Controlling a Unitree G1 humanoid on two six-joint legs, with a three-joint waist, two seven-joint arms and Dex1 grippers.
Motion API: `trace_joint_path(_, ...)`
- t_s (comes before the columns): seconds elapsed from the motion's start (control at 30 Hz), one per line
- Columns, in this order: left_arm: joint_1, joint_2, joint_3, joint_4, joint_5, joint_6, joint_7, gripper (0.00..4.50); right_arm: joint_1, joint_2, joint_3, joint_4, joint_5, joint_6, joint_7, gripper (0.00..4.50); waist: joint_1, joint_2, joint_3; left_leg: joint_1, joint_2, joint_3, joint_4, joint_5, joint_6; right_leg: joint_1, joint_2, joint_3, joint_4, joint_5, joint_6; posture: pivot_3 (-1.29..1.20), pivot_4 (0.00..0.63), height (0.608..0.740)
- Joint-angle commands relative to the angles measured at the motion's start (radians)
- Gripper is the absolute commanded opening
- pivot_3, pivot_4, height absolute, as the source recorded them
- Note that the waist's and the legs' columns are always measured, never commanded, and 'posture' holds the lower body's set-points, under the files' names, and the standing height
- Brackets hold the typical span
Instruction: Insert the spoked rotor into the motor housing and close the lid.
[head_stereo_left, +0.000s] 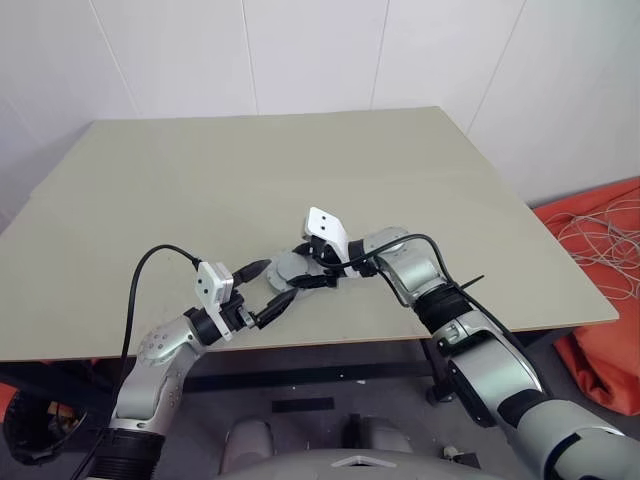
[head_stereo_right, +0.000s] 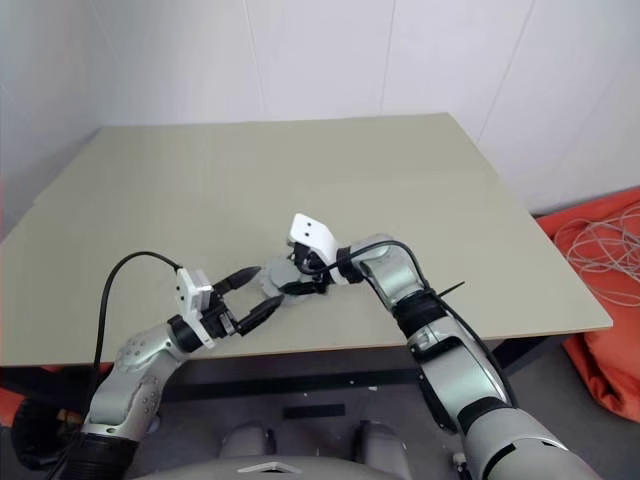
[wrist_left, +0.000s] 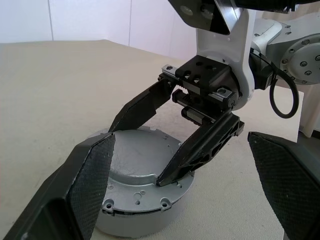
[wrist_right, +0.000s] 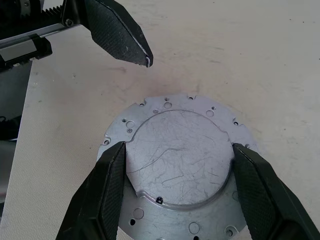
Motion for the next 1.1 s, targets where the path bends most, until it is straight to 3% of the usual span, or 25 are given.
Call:
trace_joint_path(0.03, -0.008, 0.0, -0.002, -0.034, -0.01, -0.004, -0.002, 4.5, -0.009, -0.007, 0.03, 0.028, -0.024, -0.018, 0.038, 3.2, 0.0, 0.0, 0.0, 0.0, 0.0, 0.0, 0.0, 0.0, 0.0, 0.0, 0.0, 0.0, 0.0, 0.0, 0.0, 0.0, 0.0, 0.74)
trace_joint_path(1.1, 0.004, -0.004, -0.012, -0.044, -0.011, -0.006, 0.01, 4.5, -0.116, 0.04, 0.034, 0.235, -0.077, -0.176, 0.037, 3.2, -0.005, 0.0, 0.0, 0.003, 0.0, 0.0, 0.001, 0.001, -0.001, 0.0, 0.0, 0.0, 0.005, 0.0, 0.0, 0.0, 0.0, 0.74)
